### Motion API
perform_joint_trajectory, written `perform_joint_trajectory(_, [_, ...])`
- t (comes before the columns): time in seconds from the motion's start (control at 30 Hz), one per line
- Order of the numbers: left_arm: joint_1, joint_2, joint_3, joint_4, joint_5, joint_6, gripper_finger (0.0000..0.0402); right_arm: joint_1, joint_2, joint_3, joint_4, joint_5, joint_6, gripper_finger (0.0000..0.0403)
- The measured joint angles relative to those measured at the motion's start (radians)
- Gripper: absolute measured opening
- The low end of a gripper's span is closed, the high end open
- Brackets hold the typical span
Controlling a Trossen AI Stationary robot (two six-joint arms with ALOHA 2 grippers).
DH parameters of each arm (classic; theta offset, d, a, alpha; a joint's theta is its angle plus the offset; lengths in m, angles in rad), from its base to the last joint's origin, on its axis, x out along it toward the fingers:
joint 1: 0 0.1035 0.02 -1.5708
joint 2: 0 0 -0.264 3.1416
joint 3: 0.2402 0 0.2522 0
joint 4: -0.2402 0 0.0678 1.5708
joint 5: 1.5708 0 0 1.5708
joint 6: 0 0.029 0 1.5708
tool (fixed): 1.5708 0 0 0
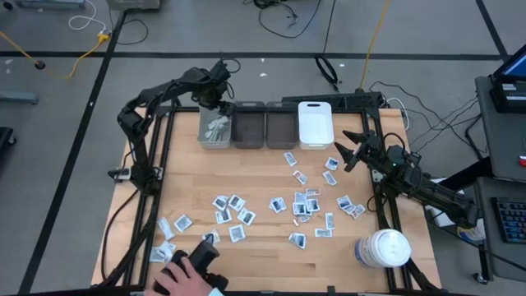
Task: Pick & Place First Aid Supplies
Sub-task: Put the bandage into the gray bin
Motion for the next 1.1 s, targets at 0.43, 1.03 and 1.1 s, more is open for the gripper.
perform_joint_trajectory(0.43, [-0.003,-0.153,0.000,-0.173,0.023,-0.007,0.0248,0.000,0.000,0.000,0.000,0.000,0.000,0.0297])
perform_joint_trajectory(1.03, [-0.222,-0.193,0.001,-0.334,0.021,-0.084,0.0251,0.000,0.000,0.000,0.000,0.000,0.000,0.0297])
perform_joint_trajectory(1.1, [-0.269,-0.193,-0.001,-0.353,0.023,-0.118,0.0247,0.000,0.000,0.000,0.000,0.000,0.000,0.0297])
